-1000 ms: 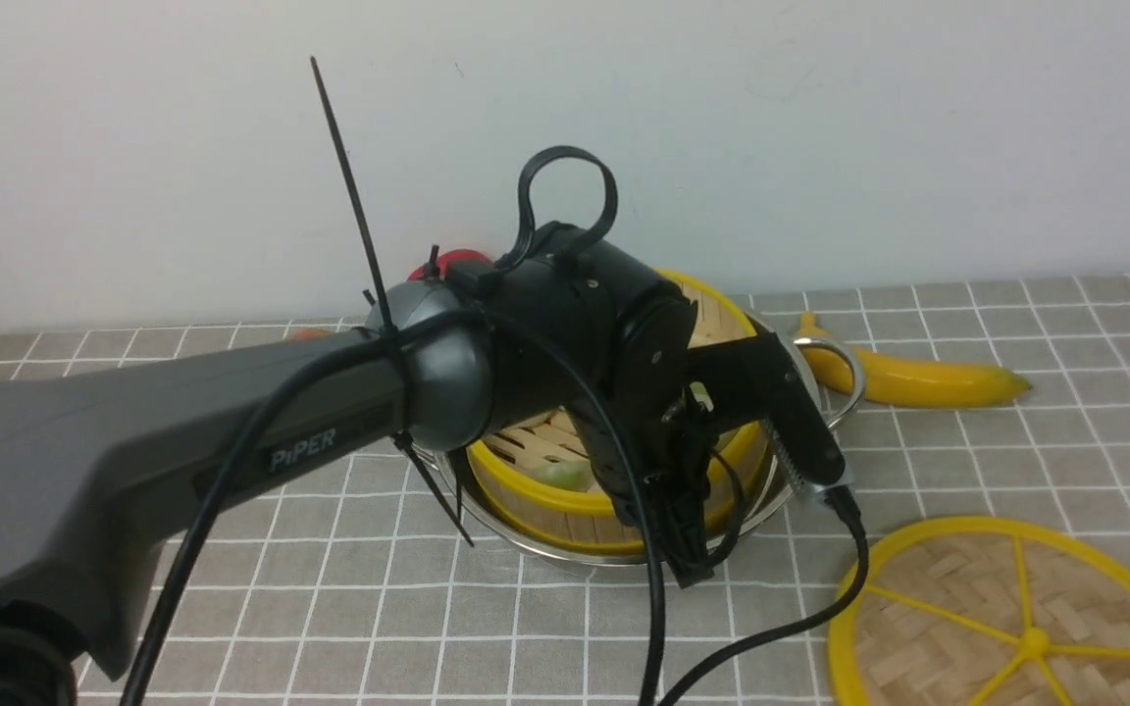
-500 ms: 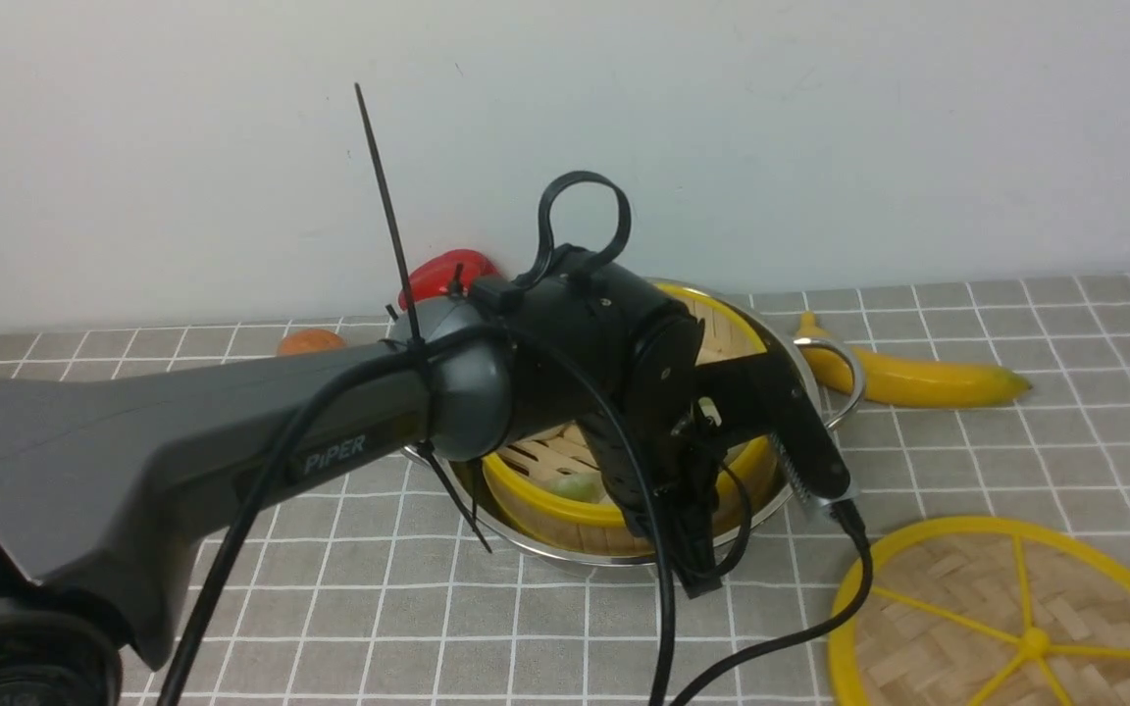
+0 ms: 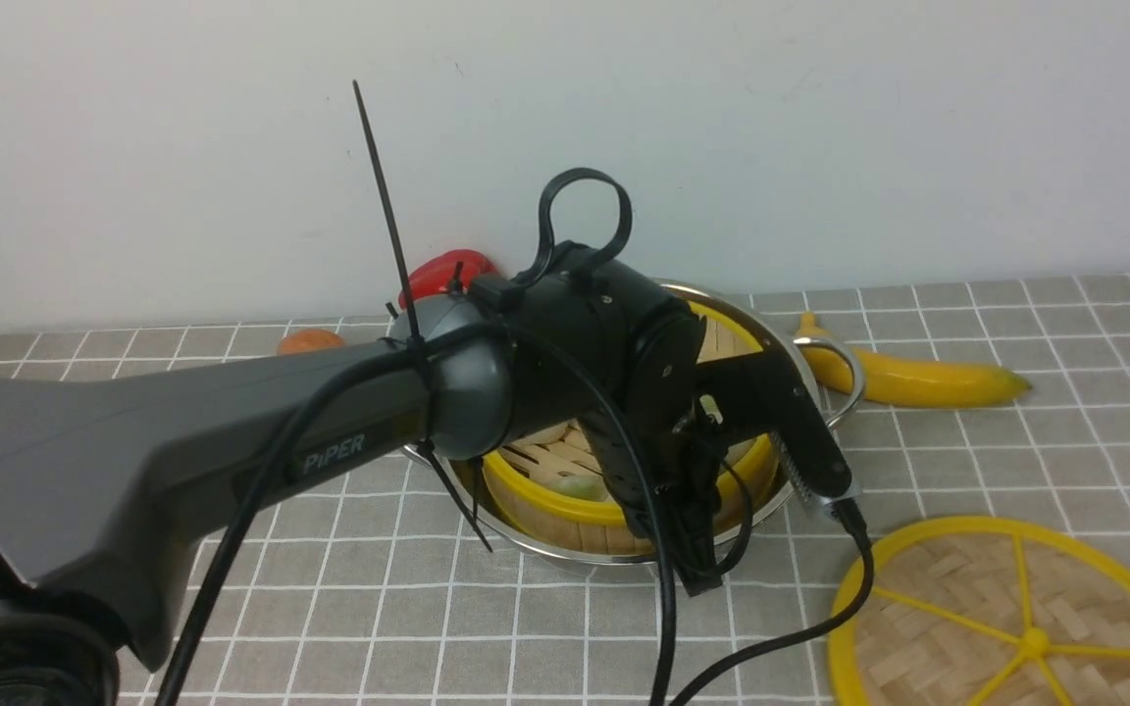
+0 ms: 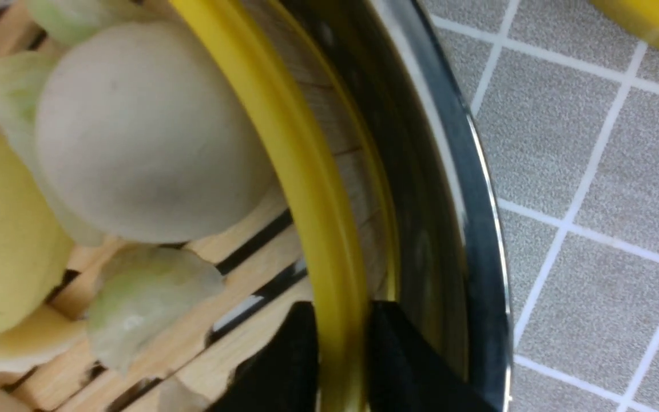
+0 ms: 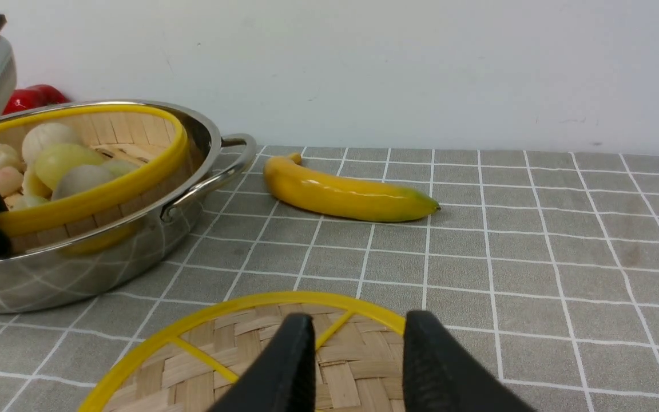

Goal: Place the steamer in the pot on the grey tablecloth, and put the lid on the steamer.
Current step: 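Place the bamboo steamer basket with dumplings into the steel pot with the left gripper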

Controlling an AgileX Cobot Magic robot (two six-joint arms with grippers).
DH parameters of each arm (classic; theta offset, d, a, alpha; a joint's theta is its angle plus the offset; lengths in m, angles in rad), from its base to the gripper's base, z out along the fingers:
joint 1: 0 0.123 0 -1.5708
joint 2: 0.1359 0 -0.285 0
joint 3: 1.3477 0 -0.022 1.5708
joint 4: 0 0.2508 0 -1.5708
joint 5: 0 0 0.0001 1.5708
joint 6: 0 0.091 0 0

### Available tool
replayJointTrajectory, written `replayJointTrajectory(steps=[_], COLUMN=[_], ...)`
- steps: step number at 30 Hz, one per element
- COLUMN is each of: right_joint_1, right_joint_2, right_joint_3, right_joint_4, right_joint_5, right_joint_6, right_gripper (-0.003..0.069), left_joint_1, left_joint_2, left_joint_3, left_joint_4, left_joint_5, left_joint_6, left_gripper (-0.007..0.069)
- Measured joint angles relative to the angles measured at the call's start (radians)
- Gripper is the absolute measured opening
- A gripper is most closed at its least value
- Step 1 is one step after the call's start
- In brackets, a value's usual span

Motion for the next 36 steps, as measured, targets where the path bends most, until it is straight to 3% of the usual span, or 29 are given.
replayJointTrajectory(steps=[6,11,36], right_joint_1=[0.000,0.000,0.000], right_joint_2=[0.000,0.000,0.000], right_joint_3=[0.000,0.000,0.000], right_joint_4=[0.000,0.000,0.000], right_joint_5=[0.000,0.000,0.000], right_joint_6=[0.000,0.000,0.000], right_gripper=[0.0240,0.0240,0.0240], left_joint_1=[0.000,0.000,0.000], left_joint_2=[-0.002,-0.006,-0.060], left_joint_3=[0.000,-0.003,-0.006], left_joint_4=[0.011,0.018,0.017], left_joint_5=[-0.004,-0.006,0.050], left_joint_6=[0.000,0.000,0.000], left_gripper=[0.0288,0.0334,0.0337])
